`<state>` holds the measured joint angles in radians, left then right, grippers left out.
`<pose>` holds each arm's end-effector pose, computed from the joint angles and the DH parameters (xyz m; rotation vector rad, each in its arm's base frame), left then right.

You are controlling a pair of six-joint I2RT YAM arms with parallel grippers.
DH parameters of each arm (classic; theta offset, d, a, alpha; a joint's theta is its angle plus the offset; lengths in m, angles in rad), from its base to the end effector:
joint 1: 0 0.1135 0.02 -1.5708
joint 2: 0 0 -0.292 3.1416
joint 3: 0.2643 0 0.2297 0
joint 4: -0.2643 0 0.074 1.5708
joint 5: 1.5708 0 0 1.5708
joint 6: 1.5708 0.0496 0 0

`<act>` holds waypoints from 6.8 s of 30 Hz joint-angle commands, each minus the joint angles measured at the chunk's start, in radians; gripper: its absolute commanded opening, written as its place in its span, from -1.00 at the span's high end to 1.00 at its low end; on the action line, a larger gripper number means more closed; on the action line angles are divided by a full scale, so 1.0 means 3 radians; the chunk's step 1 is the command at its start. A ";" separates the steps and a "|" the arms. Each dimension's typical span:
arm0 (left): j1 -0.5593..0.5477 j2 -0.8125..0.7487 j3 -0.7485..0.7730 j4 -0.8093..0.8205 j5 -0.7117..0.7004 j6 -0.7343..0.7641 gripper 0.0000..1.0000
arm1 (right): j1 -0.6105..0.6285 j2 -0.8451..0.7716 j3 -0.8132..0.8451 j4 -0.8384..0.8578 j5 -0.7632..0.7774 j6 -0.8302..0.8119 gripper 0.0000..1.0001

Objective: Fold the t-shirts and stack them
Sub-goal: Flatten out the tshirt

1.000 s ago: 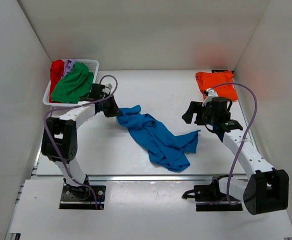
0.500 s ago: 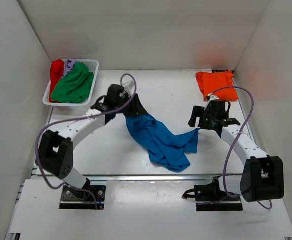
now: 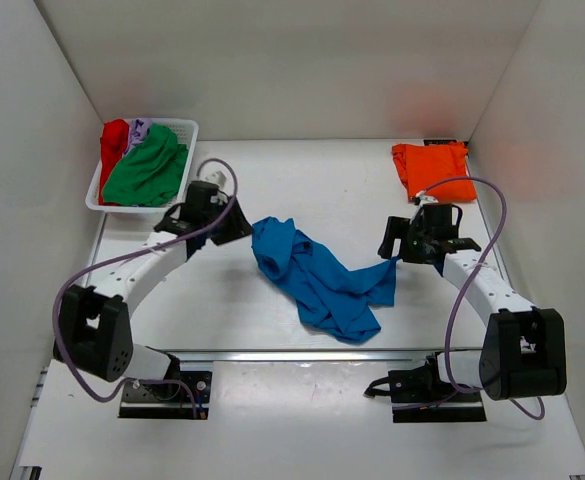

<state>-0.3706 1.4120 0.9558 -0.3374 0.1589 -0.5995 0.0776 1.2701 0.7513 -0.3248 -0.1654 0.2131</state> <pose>0.2633 -0.1107 0.2704 -0.2003 2.4420 -0.6400 0.2362 0.0266 0.2427 0.0879 2.4245 0.3325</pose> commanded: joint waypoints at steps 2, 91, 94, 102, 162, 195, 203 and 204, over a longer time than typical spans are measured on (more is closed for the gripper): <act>0.0212 -0.0350 0.0337 -0.0623 -0.0784 0.0551 -0.07 | -0.0019 0.0000 0.0006 0.0060 -0.0067 -0.0076 -0.62; 0.0678 -0.1731 -0.0425 0.0281 0.0831 -0.0804 1.00 | 0.1091 0.0394 -0.0116 0.0219 -0.0257 0.0635 -0.13; 0.0678 -0.1731 -0.0466 0.0322 0.0851 -0.0839 1.00 | 0.1178 0.0435 -0.0173 0.0051 -0.0221 0.0655 -0.19; 0.0724 -0.1762 -0.0512 0.0394 0.0861 -0.0875 1.00 | 0.1423 0.0588 -0.0234 -0.0369 0.0071 0.0768 -0.10; 0.1235 0.0780 0.3184 0.0558 0.1393 -0.0334 1.00 | -0.0249 0.0547 0.3808 -0.0037 0.0009 -0.1201 0.99; 0.1087 -0.0550 -0.1336 0.1191 0.1306 -0.0568 -0.07 | -0.0694 -0.0619 0.0185 -0.1300 -0.0145 -0.0639 0.14; 0.0500 0.0002 -0.0854 0.1319 0.0657 -0.0900 -0.03 | -0.0525 -0.0414 0.0098 -0.1003 -0.0114 -0.0424 0.14; 0.0398 0.0048 -0.0880 0.1334 0.0566 -0.0926 -0.03 | -0.0525 -0.0389 0.0098 -0.0983 -0.0119 -0.0424 0.13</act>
<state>-0.1875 1.3991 0.6838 0.0414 0.4301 -0.8272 -0.0864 1.1442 0.7788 -0.6827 -0.2176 0.0589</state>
